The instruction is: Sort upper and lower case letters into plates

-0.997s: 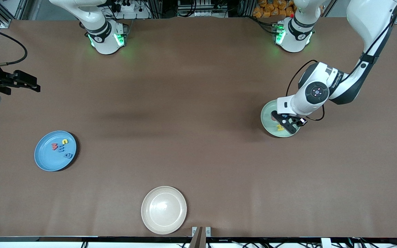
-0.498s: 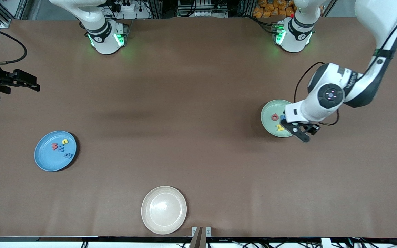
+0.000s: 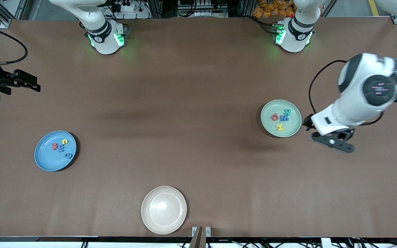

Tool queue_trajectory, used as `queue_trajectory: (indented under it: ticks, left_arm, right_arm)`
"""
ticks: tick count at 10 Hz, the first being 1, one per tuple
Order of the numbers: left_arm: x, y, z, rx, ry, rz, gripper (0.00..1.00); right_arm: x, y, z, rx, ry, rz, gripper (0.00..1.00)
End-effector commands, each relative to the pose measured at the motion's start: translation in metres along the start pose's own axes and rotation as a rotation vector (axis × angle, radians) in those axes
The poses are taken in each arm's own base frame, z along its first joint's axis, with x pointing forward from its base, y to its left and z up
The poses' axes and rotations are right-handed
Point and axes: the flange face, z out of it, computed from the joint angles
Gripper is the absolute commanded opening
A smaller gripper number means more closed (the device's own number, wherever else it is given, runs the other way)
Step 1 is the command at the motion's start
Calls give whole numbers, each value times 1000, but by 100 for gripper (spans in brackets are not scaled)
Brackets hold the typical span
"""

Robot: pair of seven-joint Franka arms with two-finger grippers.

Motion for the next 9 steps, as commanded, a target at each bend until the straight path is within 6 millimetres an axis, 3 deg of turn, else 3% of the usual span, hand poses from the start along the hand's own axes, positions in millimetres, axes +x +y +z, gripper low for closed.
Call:
queue_trajectory:
  ticks: [1, 3, 7, 9]
  left_arm:
    - [3, -29, -56, -71, 11, -156, 100]
    - [-5, -49, -88, -42, 48, -237, 100]
    - [-26, -14, -145, 17, 126, -200, 100]
    - [-56, -41, -167, -48, 135, -288, 100]
  right_arm:
    - [-7, 1, -2, 2, 10, -4, 100]
    - [-7, 1, 0, 3, 0, -4, 100]
    - [-6, 1, 0, 3, 2, -4, 100]
    - [-2, 6, -10, -13, 63, 4, 100]
